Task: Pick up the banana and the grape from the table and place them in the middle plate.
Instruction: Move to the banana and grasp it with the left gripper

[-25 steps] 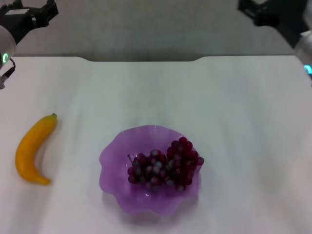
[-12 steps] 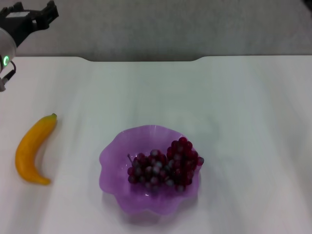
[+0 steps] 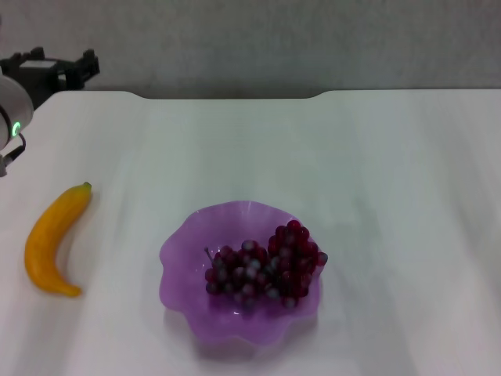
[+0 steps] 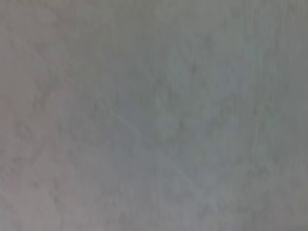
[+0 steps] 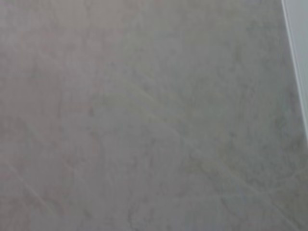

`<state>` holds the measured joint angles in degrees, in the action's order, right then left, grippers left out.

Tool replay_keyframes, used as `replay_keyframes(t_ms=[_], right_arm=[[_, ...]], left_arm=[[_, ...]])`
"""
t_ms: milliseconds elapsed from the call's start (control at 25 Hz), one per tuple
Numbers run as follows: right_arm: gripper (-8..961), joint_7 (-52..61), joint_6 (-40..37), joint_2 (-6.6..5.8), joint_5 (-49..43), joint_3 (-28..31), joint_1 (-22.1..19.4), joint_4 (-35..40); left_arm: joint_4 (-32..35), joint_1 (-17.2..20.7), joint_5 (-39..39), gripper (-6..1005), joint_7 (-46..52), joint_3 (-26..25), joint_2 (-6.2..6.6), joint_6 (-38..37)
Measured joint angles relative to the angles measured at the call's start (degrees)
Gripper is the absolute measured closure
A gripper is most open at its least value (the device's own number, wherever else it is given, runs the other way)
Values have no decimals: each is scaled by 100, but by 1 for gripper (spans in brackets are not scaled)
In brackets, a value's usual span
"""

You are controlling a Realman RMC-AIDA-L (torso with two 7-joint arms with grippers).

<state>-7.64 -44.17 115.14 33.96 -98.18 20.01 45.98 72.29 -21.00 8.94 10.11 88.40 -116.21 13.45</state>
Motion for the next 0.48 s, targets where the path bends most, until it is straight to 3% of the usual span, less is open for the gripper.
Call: replay_keyframes(t_ms=[360, 480], right_arm=[[70, 27, -34, -1, 10, 24, 7, -138], [70, 43, -239, 1, 128, 69, 15, -309]], left_arm=[[903, 136, -21, 198, -318, -104, 12, 1670], [949, 196, -22, 198, -356, -125, 12, 1739]])
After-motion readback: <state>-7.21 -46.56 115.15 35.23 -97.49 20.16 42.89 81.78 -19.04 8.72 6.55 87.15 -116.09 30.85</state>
